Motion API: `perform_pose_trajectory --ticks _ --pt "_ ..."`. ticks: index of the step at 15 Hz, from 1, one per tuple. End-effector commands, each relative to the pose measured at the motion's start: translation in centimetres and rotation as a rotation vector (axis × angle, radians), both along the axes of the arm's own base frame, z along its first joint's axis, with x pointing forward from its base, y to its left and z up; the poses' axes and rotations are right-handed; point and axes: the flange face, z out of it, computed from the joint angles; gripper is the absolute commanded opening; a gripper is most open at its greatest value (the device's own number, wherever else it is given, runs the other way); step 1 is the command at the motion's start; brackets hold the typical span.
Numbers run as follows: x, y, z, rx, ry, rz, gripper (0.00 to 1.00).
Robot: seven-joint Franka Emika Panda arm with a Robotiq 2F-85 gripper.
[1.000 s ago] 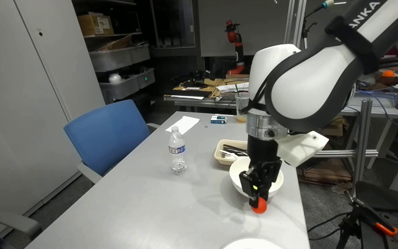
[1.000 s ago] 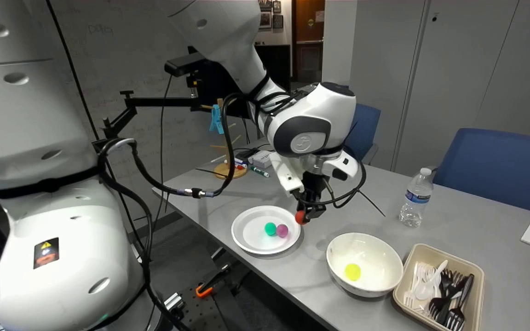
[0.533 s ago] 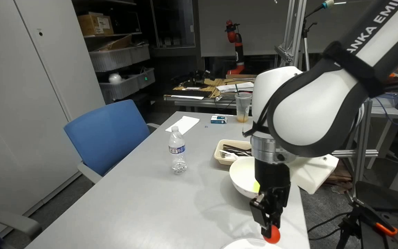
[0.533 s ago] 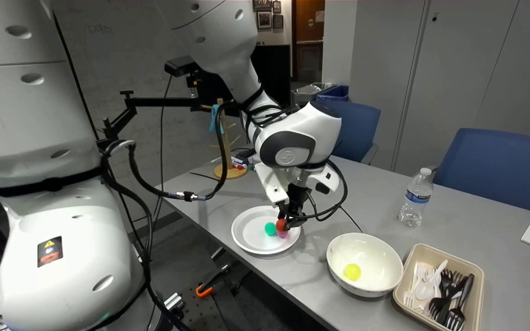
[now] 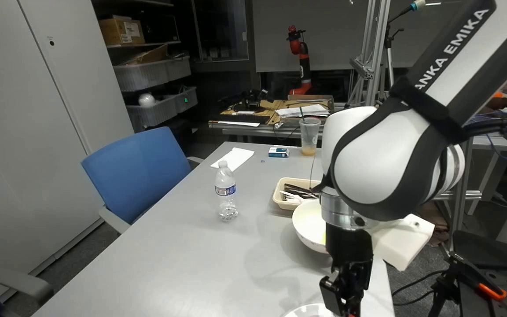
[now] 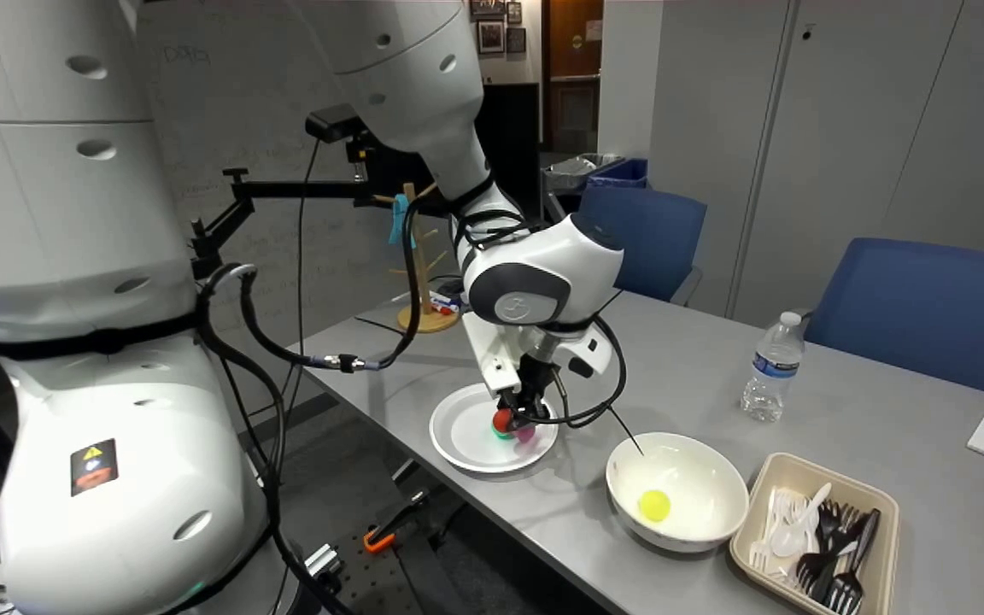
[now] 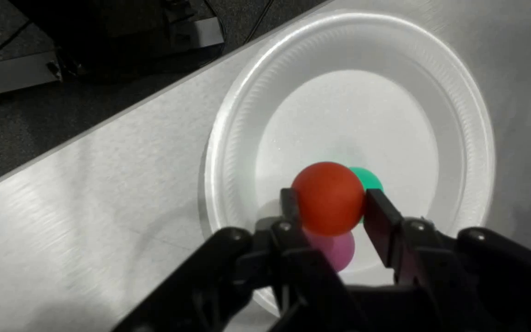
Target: Remove the red and yellow balls from the white bowl and place them on the white plate
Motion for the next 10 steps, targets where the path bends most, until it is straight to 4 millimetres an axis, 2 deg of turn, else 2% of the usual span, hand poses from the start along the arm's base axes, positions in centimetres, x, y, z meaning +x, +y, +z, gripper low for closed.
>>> perform_pose_trajectory --ticks 1,2,3,4,8,10 --pt "0.32 0.85 -0.93 0.015 -0.028 -0.007 0.15" --pt "0.31 0.94 -1.14 0.009 -0.038 -0.008 0.15" --pt "0.33 1.00 -1.28 0.006 -0.045 -0.012 0.65" --pt "0.35 1.06 -1.40 0.002 -0.051 -0.013 0.66" --pt "0.44 1.09 -1.49 -0.010 -0.067 -0.012 0.95" --pt "0.54 0.80 -1.26 -0.021 -0.071 -0.018 1.00"
